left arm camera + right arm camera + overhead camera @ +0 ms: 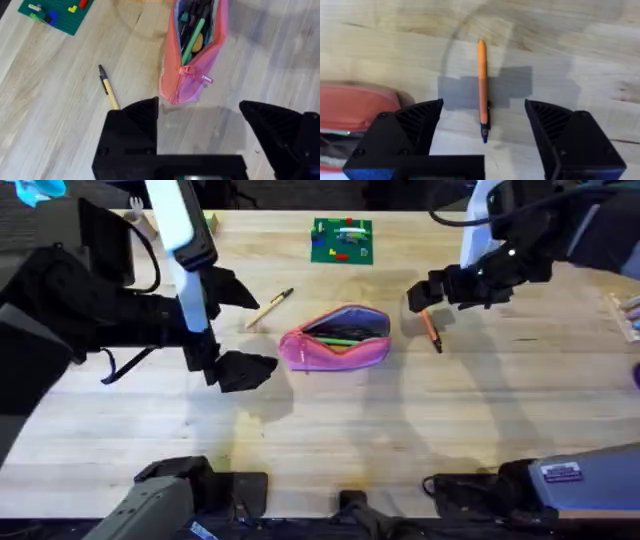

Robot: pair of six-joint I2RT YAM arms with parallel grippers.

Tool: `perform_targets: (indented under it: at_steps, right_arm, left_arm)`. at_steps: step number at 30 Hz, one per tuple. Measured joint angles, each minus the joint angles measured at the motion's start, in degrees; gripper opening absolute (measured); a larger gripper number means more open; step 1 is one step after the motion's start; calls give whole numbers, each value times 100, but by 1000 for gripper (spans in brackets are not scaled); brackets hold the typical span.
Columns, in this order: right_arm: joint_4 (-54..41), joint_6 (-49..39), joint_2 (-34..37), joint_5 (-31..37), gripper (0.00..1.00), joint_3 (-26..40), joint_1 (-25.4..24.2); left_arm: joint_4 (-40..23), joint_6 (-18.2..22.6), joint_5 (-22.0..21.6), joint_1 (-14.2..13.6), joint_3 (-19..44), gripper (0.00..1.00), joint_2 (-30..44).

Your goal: Unzip the bag, pick up the pens from the table one at a time and place them inside, then zip the bag closed.

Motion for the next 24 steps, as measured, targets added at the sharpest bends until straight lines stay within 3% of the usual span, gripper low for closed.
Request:
perform_targets:
  at_steps: [14, 24]
  right_arm:
    - [246, 51, 379, 23, 997, 0, 34]
    - [566, 74, 873, 321, 997, 0, 404]
  left_arm:
    - [0, 0, 0, 0, -1, 993, -1]
    - [0, 0, 0, 0, -1, 994, 1]
